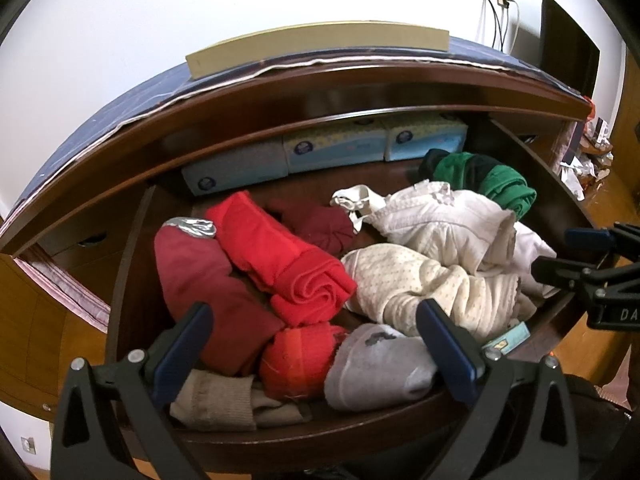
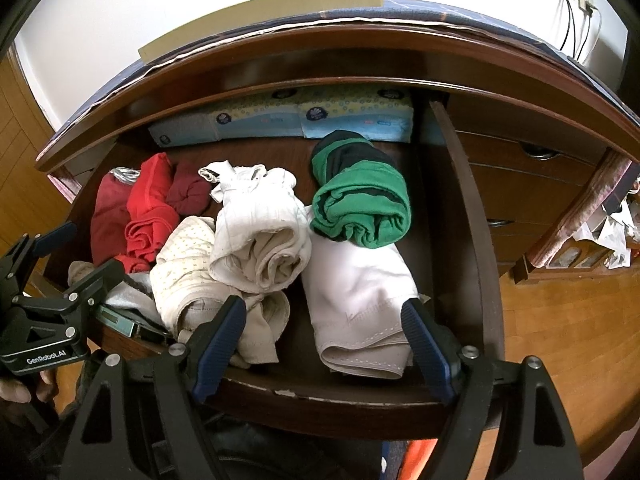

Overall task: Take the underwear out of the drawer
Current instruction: 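Grasp the green-and-black rolled sock with the right tool while the left tool reaches the white underwear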

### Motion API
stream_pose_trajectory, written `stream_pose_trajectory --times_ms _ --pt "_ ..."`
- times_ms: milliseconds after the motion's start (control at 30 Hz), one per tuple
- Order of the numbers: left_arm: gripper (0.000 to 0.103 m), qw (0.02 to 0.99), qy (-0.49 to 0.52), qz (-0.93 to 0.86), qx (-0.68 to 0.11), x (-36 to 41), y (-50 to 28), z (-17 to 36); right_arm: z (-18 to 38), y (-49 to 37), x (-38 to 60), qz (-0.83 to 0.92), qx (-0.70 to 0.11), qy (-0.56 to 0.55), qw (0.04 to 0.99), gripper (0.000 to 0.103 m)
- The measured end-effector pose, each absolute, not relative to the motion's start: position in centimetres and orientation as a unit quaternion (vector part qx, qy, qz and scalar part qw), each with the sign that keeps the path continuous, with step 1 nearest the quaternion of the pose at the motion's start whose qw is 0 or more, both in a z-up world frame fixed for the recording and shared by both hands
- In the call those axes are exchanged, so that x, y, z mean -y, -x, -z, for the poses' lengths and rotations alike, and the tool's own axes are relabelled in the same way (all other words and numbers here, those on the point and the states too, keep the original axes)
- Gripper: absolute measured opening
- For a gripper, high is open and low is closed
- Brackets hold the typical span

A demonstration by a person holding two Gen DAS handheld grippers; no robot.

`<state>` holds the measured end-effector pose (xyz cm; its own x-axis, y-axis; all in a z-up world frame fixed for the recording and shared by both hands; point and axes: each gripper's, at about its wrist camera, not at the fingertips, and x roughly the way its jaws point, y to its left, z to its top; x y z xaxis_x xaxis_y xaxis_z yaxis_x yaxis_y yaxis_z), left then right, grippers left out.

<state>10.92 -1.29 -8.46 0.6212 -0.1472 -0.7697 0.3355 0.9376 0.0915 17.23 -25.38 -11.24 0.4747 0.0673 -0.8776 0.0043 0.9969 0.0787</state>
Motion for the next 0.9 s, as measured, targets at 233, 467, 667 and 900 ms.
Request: stream_pose_trajectory --times_ms 233,467,667,900 --pt "0.103 0.876 -0.093 0.155 -0.447 0.7 -12.0 8.6 10.5 -17.0 25.8 -0.036 -0.508 -0.044 0.859 0.082" --pt "0.102 0.861 -0.095 0.188 -0.462 1.2 -13.0 7.6 7.6 -17.9 27.0 -0.061 -0.475 -0.065 0.876 0.082" --pt "0.102 0.865 -0.085 0.191 -0.457 1.9 -15.3 5.7 6.7 -22.3 26.1 -0.101 -0.478 -0.042 0.871 0.068" --pt "0.102 0.862 -0.089 0.197 -0.459 3.9 -17.8 5.0 9.8 -27.9 25.9 -0.080 -0.522 0.021 0.849 0.064"
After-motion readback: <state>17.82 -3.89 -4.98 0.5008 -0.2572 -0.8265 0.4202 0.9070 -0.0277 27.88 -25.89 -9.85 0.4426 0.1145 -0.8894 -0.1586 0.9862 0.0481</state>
